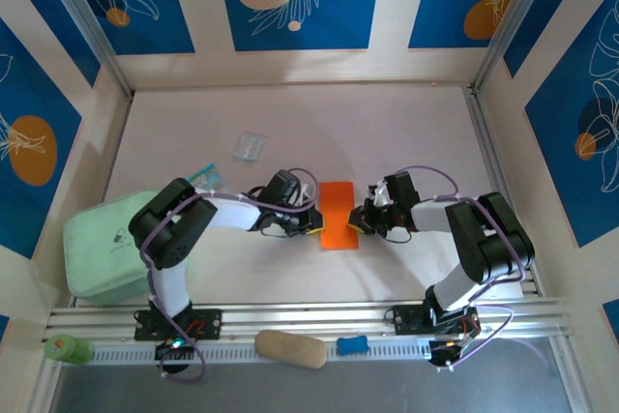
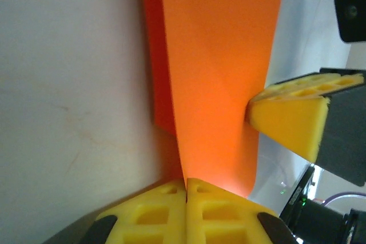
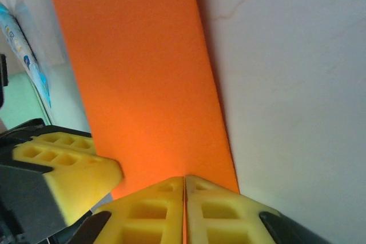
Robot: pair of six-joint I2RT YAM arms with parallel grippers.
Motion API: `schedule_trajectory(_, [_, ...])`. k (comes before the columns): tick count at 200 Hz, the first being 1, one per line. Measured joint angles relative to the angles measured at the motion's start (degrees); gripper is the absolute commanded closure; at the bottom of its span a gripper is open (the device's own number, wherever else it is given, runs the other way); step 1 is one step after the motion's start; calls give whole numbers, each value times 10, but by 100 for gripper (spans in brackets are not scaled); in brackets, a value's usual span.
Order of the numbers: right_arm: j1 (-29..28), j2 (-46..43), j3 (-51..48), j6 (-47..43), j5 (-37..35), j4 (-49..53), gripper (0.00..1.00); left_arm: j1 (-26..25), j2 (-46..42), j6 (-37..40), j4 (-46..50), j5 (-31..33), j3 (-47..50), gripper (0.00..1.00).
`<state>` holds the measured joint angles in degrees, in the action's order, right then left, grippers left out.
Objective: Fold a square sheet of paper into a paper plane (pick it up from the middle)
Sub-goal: Third fold the triangle at the center of the table.
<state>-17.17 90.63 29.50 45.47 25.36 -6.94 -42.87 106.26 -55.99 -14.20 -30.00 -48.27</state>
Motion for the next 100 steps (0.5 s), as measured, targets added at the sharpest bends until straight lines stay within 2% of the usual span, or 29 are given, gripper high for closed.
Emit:
schedule_trajectory(27, [-25,-11,2,-4,-8,1,73,0,-8,-15,-25,1,28,100])
schedule_trajectory(53, [-60,-57,3,-11,-31,33,61,0,-39,-22,-31,8,56,100])
schedule_trajectory(100, [-113,-163,5,-40,-108,76,56,0,-96,-27,-41,25,99,100])
